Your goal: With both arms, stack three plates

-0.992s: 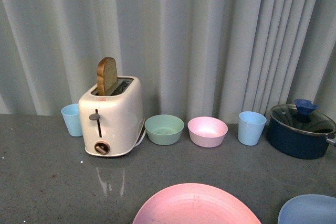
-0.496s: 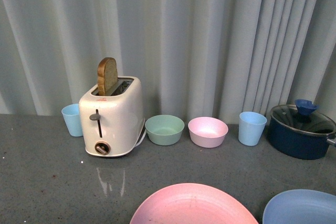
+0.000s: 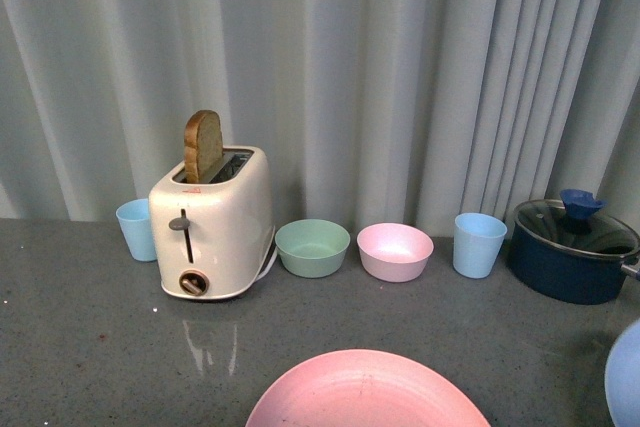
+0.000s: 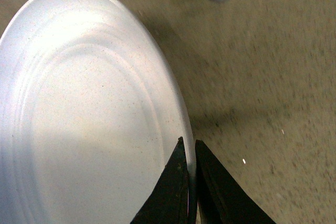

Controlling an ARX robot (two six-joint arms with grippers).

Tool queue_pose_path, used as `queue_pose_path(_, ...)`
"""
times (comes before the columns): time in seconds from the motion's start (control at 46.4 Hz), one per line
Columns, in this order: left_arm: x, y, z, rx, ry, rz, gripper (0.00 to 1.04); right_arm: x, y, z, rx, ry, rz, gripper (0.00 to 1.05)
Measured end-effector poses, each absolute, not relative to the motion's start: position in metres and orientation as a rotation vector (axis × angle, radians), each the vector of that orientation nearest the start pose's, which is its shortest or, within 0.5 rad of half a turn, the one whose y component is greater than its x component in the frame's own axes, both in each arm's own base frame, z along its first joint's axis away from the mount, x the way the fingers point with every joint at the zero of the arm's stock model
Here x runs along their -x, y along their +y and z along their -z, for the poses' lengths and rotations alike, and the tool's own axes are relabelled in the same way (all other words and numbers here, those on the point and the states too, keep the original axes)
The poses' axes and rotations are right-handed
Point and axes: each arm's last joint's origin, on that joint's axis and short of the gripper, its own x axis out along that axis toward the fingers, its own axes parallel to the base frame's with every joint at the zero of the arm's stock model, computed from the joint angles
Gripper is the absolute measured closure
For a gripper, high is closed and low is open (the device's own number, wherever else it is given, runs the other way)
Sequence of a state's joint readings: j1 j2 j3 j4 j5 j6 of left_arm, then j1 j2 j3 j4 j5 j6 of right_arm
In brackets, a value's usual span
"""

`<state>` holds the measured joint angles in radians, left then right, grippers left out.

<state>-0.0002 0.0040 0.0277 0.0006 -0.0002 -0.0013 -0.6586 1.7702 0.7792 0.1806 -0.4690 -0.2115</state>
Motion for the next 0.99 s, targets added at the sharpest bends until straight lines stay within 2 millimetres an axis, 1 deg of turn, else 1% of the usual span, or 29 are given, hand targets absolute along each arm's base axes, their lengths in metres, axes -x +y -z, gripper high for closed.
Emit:
queue_pose_path(0.043, -0.096, 0.000, -0.173, 0.001, -0.024, 0.000, 0.07, -0.269, -0.177, -0.139, -0.226, 0.628, 0.078, 1.01)
queue_pose_path(0.086, -0.096, 0.000, -0.173, 0.001, -0.024, 0.000, 0.07, -0.275, -0.167, -0.151, -0.223, 0.582, 0.050, 1.01)
queue_pose_path(0.108, -0.096, 0.000, -0.173, 0.001, -0.024, 0.000, 0.07, -0.278, -0.162, -0.154, -0.226, 0.566, 0.034, 1.01)
queue_pose_path(0.151, -0.096, 0.000, -0.173, 0.001, -0.024, 0.000, 0.07, -0.287, -0.147, -0.161, -0.244, 0.535, -0.013, 1.01)
queue_pose_path(0.194, -0.096, 0.000, -0.173, 0.001, -0.024, 0.000, 0.07, -0.294, -0.133, -0.163, -0.261, 0.528, -0.051, 1.01)
queue_pose_path(0.302, -0.096, 0.000, -0.173, 0.001, -0.024, 0.000, 0.07, -0.313, -0.093, -0.157, -0.304, 0.532, -0.129, 1.01)
queue_pose_path(0.367, -0.096, 0.000, -0.173, 0.001, -0.024, 0.000, 0.07, -0.321, -0.073, -0.152, -0.335, 0.536, -0.169, 1.01)
queue_pose_path(0.41, -0.096, 0.000, -0.173, 0.001, -0.024, 0.000, 0.07, -0.326, -0.054, -0.147, -0.366, 0.549, -0.209, 1.01)
queue_pose_path(0.517, -0.096, 0.000, -0.173, 0.001, -0.024, 0.000, 0.07, -0.330, -0.014, -0.133, -0.408, 0.604, -0.303, 1.01)
queue_pose_path(0.604, -0.096, 0.000, -0.173, 0.001, -0.024, 0.000, 0.07, -0.331, 0.007, -0.125, -0.425, 0.647, -0.351, 1.01)
queue_pose_path(0.711, -0.096, 0.000, -0.173, 0.001, -0.024, 0.000, 0.07, -0.329, 0.025, -0.116, -0.439, 0.690, -0.392, 1.01)
queue_pose_path(0.776, -0.096, 0.000, -0.173, 0.001, -0.024, 0.000, 0.07, -0.327, 0.030, -0.113, -0.442, 0.707, -0.404, 1.01)
queue_pose_path(0.862, -0.096, 0.000, -0.173, 0.001, -0.024, 0.000, 0.07, -0.326, 0.032, -0.109, -0.444, 0.725, -0.407, 1.01)
queue_pose_path(0.992, -0.096, 0.000, -0.173, 0.001, -0.024, 0.000, 0.07, -0.326, 0.031, -0.102, -0.455, 0.752, -0.392, 1.01)
